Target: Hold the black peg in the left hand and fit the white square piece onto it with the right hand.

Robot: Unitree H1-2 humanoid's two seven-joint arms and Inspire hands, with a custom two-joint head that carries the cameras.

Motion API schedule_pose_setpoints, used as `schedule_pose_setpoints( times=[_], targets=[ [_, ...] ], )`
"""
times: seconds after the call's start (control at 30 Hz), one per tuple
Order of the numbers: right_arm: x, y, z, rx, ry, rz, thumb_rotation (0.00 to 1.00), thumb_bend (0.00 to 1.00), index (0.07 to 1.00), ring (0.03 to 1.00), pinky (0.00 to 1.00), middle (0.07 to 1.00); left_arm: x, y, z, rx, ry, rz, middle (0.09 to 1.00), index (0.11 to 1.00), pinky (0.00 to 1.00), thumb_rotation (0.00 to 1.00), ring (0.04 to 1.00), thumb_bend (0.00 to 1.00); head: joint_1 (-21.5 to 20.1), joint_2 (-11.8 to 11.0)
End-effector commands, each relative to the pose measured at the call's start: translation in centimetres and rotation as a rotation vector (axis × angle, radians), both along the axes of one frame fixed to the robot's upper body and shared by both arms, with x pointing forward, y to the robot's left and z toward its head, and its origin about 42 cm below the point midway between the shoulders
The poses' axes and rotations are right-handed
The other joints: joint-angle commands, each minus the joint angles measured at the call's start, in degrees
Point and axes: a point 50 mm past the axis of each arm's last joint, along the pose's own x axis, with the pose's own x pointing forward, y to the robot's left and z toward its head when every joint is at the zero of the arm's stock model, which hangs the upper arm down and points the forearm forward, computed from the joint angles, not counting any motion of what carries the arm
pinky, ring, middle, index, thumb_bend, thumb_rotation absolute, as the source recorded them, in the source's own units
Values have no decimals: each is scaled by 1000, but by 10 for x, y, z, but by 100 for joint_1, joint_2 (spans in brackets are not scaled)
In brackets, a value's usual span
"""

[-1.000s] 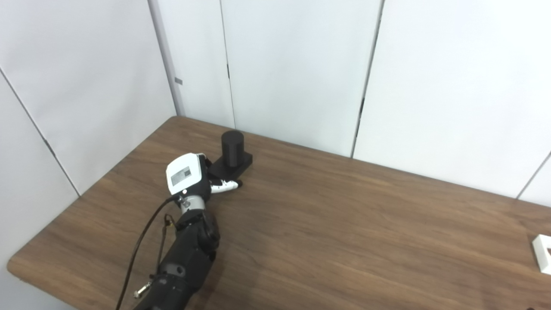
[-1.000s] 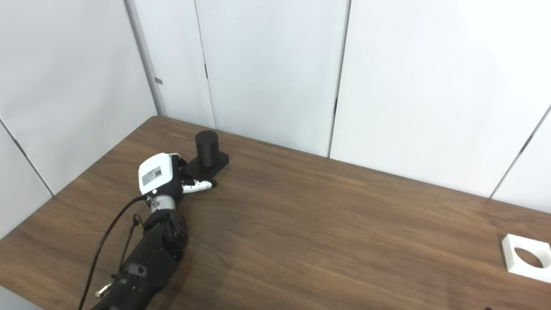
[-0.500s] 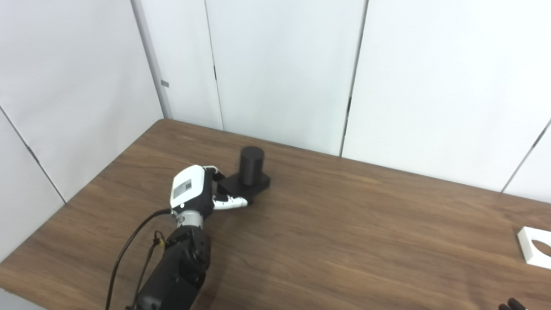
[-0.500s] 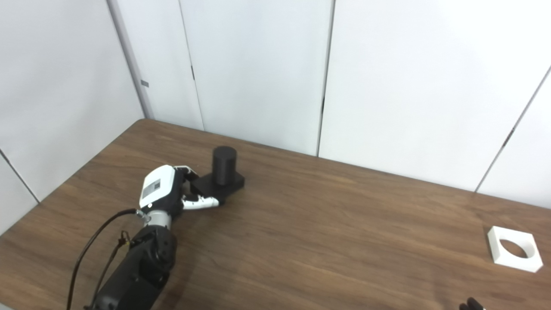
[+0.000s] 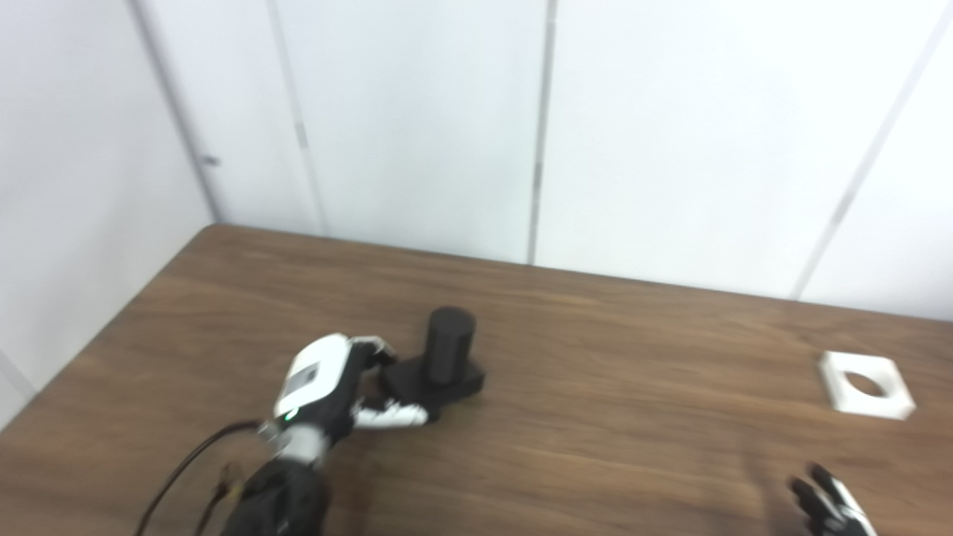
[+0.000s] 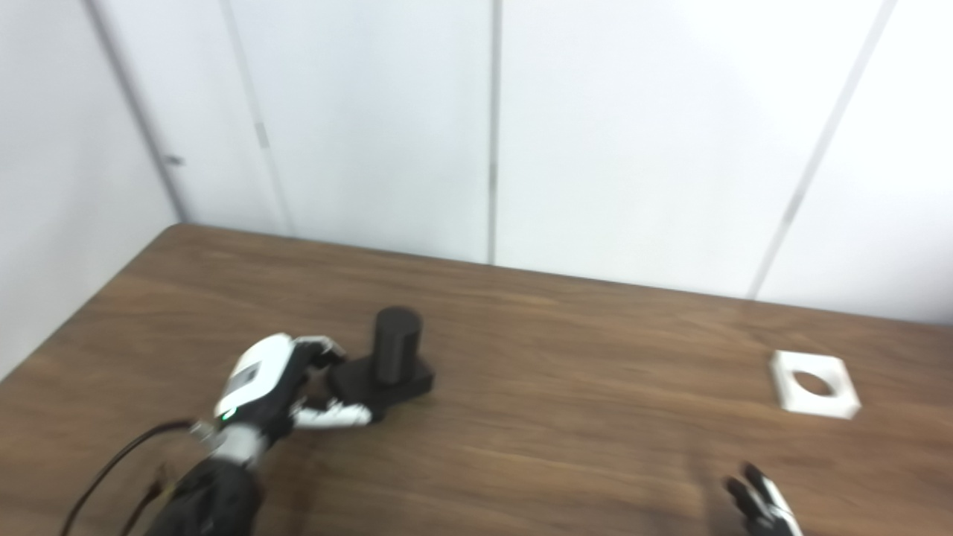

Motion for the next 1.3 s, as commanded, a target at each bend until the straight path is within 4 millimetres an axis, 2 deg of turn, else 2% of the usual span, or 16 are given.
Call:
schedule_pose_setpoints(
  times=[0.0, 0.17, 0.23, 0.37, 0.5, 0.67, 0.83, 1.1, 1.27],
  targets=[
    [3, 18, 12, 36, -73, -9, 1000, 437, 922, 925, 944, 893, -5, -4, 13, -7, -34, -93, 709, 486, 641, 48, 730, 512, -57, 17],
    [6, 25, 13, 28, -83, -3, 1000, 345, 915, 923, 934, 889, -31, -18, 4, -77, 12, -187, 719, 487, 627, 45, 726, 511, -149, 97],
    [7, 27, 13, 42, -82, 0, 1000, 336, 914, 924, 950, 889, -41, -25, -2, -89, 24, -217, 717, 487, 620, 46, 718, 511, -200, 136],
    [9, 31, 13, 45, -70, 10, 1000, 342, 905, 923, 985, 894, -57, -33, -13, -99, 39, -254, 704, 487, 601, 42, 693, 513, -308, 236],
    [11, 33, 15, 28, -63, 7, 1000, 375, 893, 911, 979, 879, -72, -40, -22, -122, 64, -295, 718, 488, 643, 41, 732, 511, -404, 379],
    [11, 34, 18, 16, -60, 20, 1000, 413, 895, 919, 998, 879, -88, -47, -32, -150, 80, -350, 724, 488, 648, 41, 742, 511, -509, 535],
    [10, 34, 22, 7, -52, 18, 1000, 446, 895, 919, 993, 879, -96, -51, -42, -184, 87, -429, 728, 489, 668, 42, 763, 510, -560, 639],
    [10, 33, 27, 1, -39, 11, 1000, 434, 895, 918, 996, 874, -98, -60, -52, -192, 115, -547, 734, 489, 668, 45, 780, 512, -576, 828],
    [11, 35, 29, 8, -35, 14, 1000, 425, 898, 918, 991, 877, -95, -57, -57, -153, 148, -554, 747, 489, 682, 47, 797, 512, -543, 812]
  ],
)
